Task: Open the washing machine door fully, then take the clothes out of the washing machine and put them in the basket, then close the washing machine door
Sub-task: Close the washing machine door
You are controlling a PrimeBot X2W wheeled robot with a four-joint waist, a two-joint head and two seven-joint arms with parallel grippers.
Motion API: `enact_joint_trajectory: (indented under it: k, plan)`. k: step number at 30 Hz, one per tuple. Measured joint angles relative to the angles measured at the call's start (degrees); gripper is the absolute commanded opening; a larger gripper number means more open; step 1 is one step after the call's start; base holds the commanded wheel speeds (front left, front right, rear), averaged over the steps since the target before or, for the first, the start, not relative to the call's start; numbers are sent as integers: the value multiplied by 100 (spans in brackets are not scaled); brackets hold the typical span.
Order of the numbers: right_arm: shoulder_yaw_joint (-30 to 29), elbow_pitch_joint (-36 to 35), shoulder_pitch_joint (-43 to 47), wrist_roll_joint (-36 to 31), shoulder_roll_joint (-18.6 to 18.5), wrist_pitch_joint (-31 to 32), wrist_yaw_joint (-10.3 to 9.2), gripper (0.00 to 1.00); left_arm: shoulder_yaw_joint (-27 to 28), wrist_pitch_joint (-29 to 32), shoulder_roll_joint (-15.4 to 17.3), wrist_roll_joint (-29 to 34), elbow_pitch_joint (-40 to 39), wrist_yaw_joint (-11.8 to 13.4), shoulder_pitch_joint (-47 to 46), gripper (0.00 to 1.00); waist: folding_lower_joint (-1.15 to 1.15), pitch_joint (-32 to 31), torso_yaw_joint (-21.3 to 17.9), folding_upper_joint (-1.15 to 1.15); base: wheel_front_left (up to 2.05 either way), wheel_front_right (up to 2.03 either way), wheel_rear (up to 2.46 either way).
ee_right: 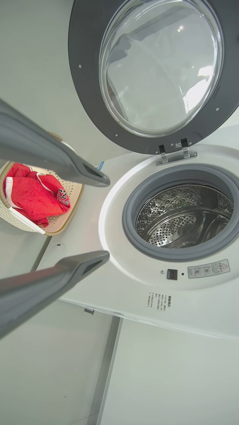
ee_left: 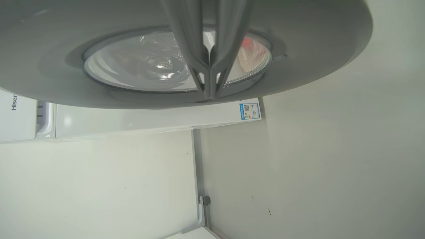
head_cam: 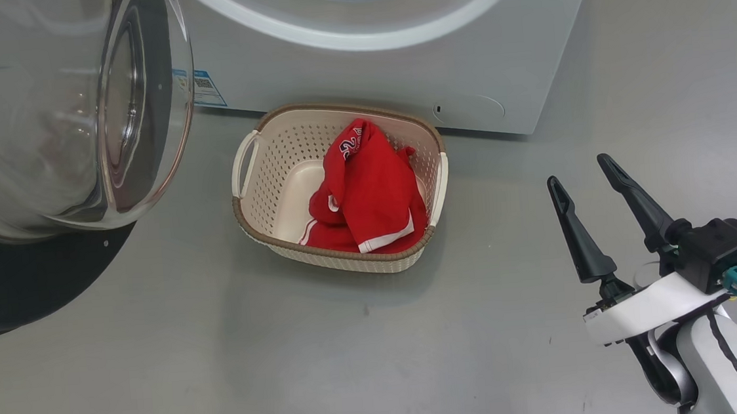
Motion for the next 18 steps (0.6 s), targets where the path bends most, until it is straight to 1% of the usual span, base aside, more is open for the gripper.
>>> enact_joint_trajectory:
  k: [2, 6, 10, 14, 18]
  plan:
    - [0, 14, 2, 9, 19, -3, 0, 100, -55, 113, -3, 0, 0, -30, 90, 0, 0, -45, 6, 0, 0, 0, 0]
    - [2, 44, 4, 42, 67, -5, 0, 100, -102, 386, -54, -49, -22, -193, 217, 0, 0, -134, 17, 0, 0, 0, 0]
    - [2, 63, 8, 42, 105, -5, 0, 100, -191, 759, -209, -183, -138, -397, 327, 0, 0, -224, 28, 0, 0, 0, 0]
    - [7, 85, 11, 42, 132, -5, 0, 100, -311, 1091, -419, -324, -223, -523, 408, 0, 0, -303, 38, 0, 0, 0, 0]
    - [7, 85, 12, 42, 147, -5, -1, 100, -408, 1345, -483, -448, -342, -635, 581, 0, 0, -339, 38, 0, 0, 0, 0]
